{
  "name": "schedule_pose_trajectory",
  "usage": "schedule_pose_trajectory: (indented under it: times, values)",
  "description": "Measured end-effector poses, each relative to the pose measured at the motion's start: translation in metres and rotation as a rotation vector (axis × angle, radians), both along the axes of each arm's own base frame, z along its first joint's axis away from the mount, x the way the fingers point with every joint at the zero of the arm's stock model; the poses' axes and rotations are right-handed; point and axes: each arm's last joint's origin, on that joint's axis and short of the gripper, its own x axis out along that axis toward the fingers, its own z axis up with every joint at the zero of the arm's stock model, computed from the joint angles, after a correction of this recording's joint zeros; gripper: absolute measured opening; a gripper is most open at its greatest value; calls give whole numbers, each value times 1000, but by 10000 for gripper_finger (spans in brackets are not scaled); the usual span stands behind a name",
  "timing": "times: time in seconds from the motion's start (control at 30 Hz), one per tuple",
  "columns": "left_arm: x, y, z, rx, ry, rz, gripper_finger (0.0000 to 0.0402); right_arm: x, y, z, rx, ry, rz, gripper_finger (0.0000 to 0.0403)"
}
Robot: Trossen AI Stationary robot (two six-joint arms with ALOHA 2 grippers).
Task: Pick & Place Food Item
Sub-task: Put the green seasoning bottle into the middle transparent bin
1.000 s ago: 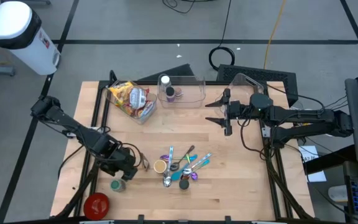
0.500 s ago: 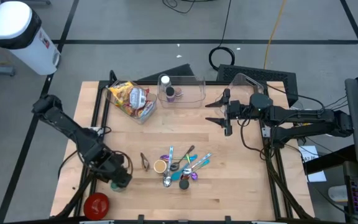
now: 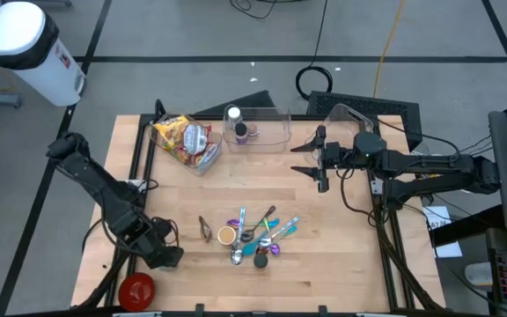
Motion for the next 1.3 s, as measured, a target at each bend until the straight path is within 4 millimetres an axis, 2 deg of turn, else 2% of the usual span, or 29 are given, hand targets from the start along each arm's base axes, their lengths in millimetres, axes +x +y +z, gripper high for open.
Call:
schedule_pose_trajectory:
  times: [0.33,0.53,1.0,1.13,1.3]
  values:
    - [1,0,0,20,-24,10,226,0,0,0,-3,0,0,226]
    - [1,0,0,10,-23,15,215,0,0,0,-3,0,0,226]
    - [1,-4,0,-5,-39,16,341,0,0,0,-3,0,0,226]
    - [5,-11,-7,-10,-16,-11,349,0,0,0,-3,0,0,226]
    - [3,-14,-12,-25,43,-59,329,0,0,0,-3,0,0,226]
